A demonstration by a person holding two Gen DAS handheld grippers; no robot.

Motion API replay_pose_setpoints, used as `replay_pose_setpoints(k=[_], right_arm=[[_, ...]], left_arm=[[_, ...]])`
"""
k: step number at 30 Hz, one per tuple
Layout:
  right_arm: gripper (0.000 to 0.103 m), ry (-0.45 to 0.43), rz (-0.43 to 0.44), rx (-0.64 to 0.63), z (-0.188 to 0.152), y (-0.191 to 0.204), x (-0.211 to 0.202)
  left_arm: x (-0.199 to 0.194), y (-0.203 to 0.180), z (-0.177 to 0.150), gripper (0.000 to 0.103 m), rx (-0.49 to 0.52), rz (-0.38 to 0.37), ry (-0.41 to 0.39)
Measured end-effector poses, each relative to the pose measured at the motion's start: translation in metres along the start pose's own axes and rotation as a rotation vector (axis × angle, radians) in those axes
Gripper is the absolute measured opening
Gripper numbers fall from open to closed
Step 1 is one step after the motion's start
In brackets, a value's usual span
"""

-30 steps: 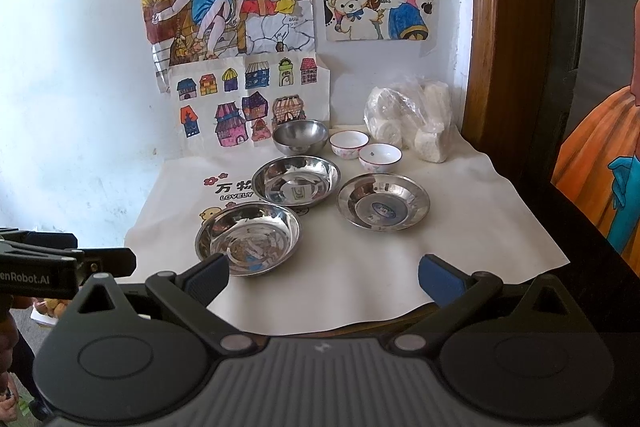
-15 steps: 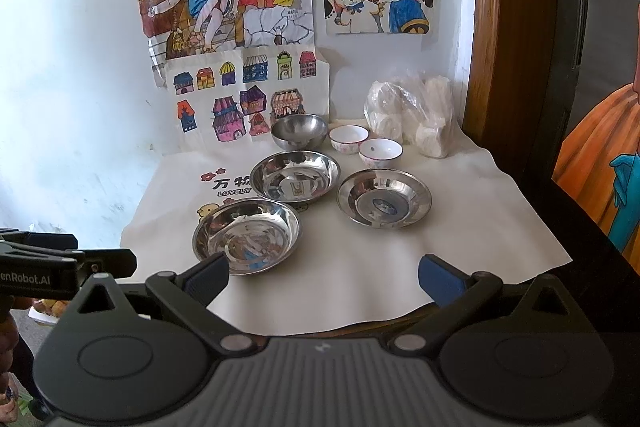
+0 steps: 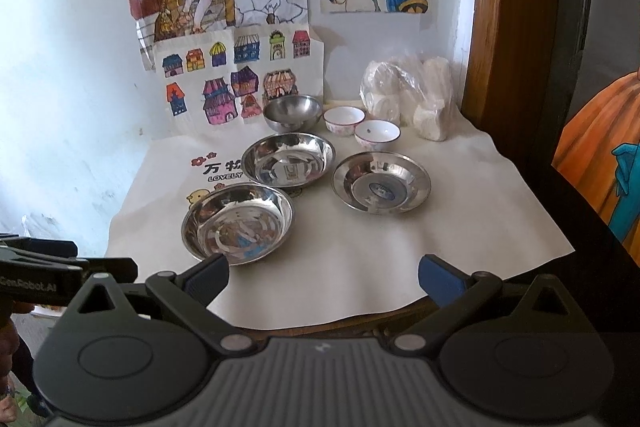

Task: Organize plates and bowls
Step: 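Move both grippers to the large stainless plate and close on its rim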

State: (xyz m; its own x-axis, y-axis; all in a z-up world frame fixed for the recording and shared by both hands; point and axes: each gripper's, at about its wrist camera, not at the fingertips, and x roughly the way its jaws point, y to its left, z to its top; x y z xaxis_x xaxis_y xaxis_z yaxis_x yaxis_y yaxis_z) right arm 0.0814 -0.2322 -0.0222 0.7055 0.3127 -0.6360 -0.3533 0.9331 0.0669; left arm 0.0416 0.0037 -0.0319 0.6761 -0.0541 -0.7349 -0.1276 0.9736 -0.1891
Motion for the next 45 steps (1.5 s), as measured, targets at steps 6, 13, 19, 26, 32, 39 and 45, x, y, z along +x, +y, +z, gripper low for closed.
replay_pose_setpoints(k=[6,13,19,26,32,39,45], right_arm=[[0.103,0.031,0.012,-0.011,0.008,-0.004,0.015],[0.103,0.074,0.050,-0.022,0.023,-0.026,0.049],[0.103,0.105,0.101,-0.059,0.042,-0.058,0.087],[0.103,0.165,0.204,-0.119,0.067,-0.092,0.123],[0.103,0.253,0.301,-0.152,0.070,-0.093,0.155],[0.103,0.318,0.380,-0.213,0.069,-0.061,0.188],[0.103,0.364,0.383,-0.263,0.077,-0.028,0.224]], left_arm=[[0.017,0.001,0.005,0.102,-0.031,-0.001,0.026],[0.050,-0.009,0.020,0.102,-0.061,0.035,0.068],[0.084,-0.023,0.037,0.102,-0.150,0.083,0.095],[0.104,-0.029,0.049,0.102,-0.303,0.214,0.116],[0.109,-0.010,0.048,0.102,-0.384,0.334,0.157],[0.123,0.017,0.050,0.102,-0.368,0.368,0.199],[0.152,0.042,0.059,0.102,-0.300,0.336,0.265]])
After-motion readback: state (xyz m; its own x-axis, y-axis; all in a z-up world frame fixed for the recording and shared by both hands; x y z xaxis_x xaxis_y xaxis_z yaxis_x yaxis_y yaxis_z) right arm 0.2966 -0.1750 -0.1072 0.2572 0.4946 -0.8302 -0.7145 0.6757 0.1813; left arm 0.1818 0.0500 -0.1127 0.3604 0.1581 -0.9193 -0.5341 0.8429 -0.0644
